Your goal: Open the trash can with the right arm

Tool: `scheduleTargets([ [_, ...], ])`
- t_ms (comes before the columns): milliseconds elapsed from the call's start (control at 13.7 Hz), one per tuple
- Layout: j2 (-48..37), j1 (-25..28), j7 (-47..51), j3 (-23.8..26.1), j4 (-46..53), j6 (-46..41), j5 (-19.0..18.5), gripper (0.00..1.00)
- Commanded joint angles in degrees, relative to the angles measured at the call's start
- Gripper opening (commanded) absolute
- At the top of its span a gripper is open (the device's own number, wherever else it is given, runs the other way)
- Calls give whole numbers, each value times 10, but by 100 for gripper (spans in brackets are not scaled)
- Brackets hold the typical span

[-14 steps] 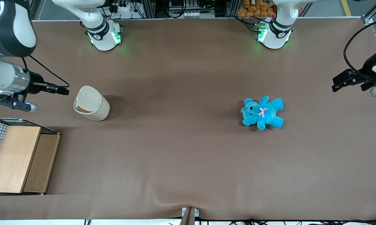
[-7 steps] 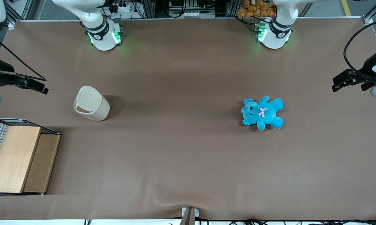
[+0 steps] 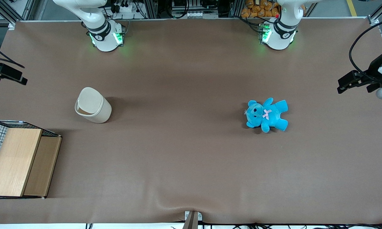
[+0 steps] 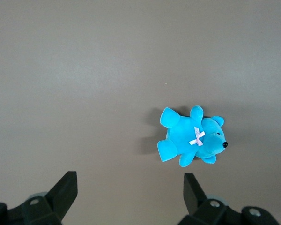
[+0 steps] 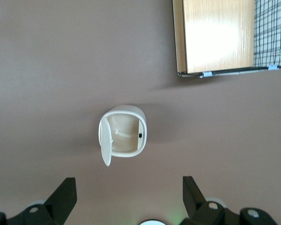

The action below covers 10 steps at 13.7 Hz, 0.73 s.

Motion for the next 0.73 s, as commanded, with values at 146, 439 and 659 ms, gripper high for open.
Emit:
scheduleTargets([
  [146,0,-3,-9,4,16,-11,-10,100],
  [439,7,0,-6,5,26,-14,-27,100],
  [659,9,-3,-9,6,21,-17,-25,100],
])
